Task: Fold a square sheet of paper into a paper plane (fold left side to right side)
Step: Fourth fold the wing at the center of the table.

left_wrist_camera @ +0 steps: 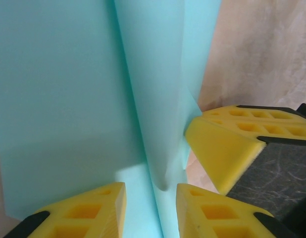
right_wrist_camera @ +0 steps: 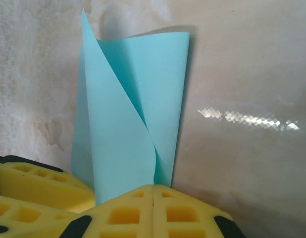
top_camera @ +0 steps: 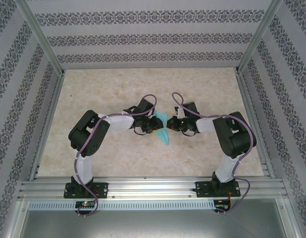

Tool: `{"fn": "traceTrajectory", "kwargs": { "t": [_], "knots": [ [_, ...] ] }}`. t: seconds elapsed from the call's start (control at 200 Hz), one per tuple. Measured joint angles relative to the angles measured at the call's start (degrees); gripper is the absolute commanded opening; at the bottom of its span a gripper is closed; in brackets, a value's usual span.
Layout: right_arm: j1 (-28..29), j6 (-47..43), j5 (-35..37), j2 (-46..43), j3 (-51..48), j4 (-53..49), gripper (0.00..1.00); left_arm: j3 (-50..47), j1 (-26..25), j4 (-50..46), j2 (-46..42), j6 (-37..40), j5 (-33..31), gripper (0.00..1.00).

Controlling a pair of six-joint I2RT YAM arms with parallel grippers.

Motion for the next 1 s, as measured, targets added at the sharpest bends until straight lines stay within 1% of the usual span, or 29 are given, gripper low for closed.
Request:
{"fn": "traceTrajectory", "kwargs": {
  "t": [0.16, 0.51, 0.999],
  "knots": [
    [0.0, 0.0, 0.0, 0.0, 0.0, 0.0, 0.05, 1.4, 0.0, -0.8, -0.5, 0.6, -0.2, 0.33],
    [0.0, -0.1, 0.0, 0.0, 0.0, 0.0, 0.05, 4.3, 0.0, -1.5, -0.4, 1.1, -0.1, 0.29],
    [0.0, -0.2, 0.0, 0.0, 0.0, 0.0, 0.05, 5.7, 0.1, -1.5, 3.1, 1.1, 0.1, 0.29]
  ]
}}
